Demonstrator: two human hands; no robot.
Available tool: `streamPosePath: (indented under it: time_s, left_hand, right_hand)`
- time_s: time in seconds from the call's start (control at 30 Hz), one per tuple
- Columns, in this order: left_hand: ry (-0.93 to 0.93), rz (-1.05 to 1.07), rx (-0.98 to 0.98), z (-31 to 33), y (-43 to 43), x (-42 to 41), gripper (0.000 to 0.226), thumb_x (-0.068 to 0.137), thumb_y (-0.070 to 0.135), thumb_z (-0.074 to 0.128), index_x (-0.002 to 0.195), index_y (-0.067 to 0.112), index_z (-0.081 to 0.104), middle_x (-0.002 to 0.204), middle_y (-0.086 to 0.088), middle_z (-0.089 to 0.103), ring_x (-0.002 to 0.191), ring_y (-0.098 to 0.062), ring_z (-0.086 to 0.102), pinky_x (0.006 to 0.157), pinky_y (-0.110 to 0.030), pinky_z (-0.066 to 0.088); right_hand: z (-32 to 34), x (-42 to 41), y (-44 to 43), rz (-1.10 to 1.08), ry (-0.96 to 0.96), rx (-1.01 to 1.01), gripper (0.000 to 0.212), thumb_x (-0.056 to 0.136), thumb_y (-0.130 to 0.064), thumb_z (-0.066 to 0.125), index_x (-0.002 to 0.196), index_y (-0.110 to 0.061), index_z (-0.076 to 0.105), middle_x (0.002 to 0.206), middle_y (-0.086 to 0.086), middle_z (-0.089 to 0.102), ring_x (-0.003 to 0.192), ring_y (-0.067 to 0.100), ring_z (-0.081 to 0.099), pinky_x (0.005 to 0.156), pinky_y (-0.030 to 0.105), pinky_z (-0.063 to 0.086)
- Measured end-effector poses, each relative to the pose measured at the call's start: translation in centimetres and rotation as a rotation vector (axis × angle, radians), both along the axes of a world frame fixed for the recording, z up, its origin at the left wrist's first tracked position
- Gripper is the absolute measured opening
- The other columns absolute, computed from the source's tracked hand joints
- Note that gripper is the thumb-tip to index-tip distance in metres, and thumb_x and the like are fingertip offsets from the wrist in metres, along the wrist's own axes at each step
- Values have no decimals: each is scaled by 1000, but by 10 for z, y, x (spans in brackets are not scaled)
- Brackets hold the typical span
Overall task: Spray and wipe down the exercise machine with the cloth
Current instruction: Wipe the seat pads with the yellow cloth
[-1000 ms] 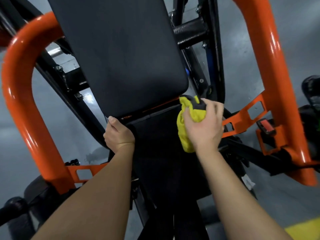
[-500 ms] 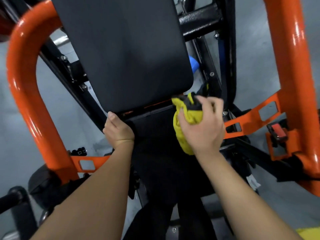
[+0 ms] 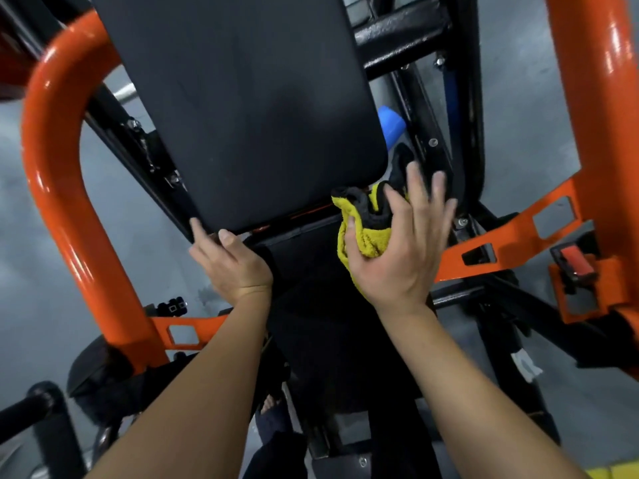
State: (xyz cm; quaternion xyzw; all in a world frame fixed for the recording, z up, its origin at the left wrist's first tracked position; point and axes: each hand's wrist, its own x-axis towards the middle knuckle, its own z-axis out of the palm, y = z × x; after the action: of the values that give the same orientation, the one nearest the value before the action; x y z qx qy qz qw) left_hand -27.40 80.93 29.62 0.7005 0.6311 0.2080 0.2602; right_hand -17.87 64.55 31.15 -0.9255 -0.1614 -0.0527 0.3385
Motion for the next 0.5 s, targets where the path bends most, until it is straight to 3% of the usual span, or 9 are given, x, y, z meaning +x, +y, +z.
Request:
streamPosePath:
  time_s: [0.07, 0.1, 0.17, 0.23, 0.37, 0.43, 0.5]
  left_hand:
    - [-10, -29, 33, 1, -3, 2, 64, 102, 32, 26, 163, 14, 25, 151, -15, 40, 97, 8, 37, 79, -13, 28]
    - [-18, -47, 40, 2, -4, 1, 63, 103, 30, 25, 163, 15, 23, 153, -14, 40, 101, 8, 37, 80, -8, 29]
    - [-49, -97, 80, -1, -1, -1, 62, 104, 30, 22, 163, 14, 24, 157, -14, 38, 128, -7, 41, 95, 3, 21]
    - [-70, -131, 85, -5, 4, -6, 66, 103, 39, 19, 163, 13, 23, 160, -15, 36, 143, -22, 36, 110, -7, 17]
    - [-78, -136, 93, -10, 7, -6, 65, 103, 36, 23, 164, 16, 19, 162, -14, 33, 145, -25, 35, 114, -16, 24]
    - [-62, -140, 129, -8, 8, -8, 70, 100, 39, 25, 165, 14, 16, 162, -15, 33, 147, -29, 34, 119, -37, 30]
    - [-20, -159, 136, -5, 6, -7, 75, 98, 41, 26, 164, 9, 13, 164, -18, 29, 148, -34, 32, 120, -48, 29]
  right_hand:
    - [-4, 1, -4, 11, -2, 82, 52, 91, -38, 70, 129, -2, 65, 147, 14, 55, 145, 40, 40, 118, 56, 34]
    - [-6, 0, -4, 9, -14, 116, 52, 90, -35, 72, 129, -1, 66, 143, 13, 58, 140, 40, 46, 113, 53, 40]
    - [-9, -1, -4, -2, -45, 157, 52, 90, -34, 73, 131, -3, 66, 138, 13, 62, 134, 39, 52, 109, 50, 44]
    - [-10, -2, -1, -18, -72, 168, 51, 91, -33, 73, 133, -7, 65, 136, 12, 63, 132, 39, 53, 108, 49, 45]
    - [-15, -9, 4, -76, -138, 171, 41, 90, -32, 73, 126, -13, 72, 133, 12, 64, 131, 39, 53, 109, 49, 44]
    - [-15, -11, 7, -99, -143, 175, 38, 89, -32, 73, 122, -14, 73, 129, 10, 65, 131, 38, 53, 110, 48, 44]
    - [-13, -12, 7, -131, -149, 183, 37, 87, -33, 73, 119, -14, 74, 123, 7, 67, 128, 36, 55, 110, 44, 44]
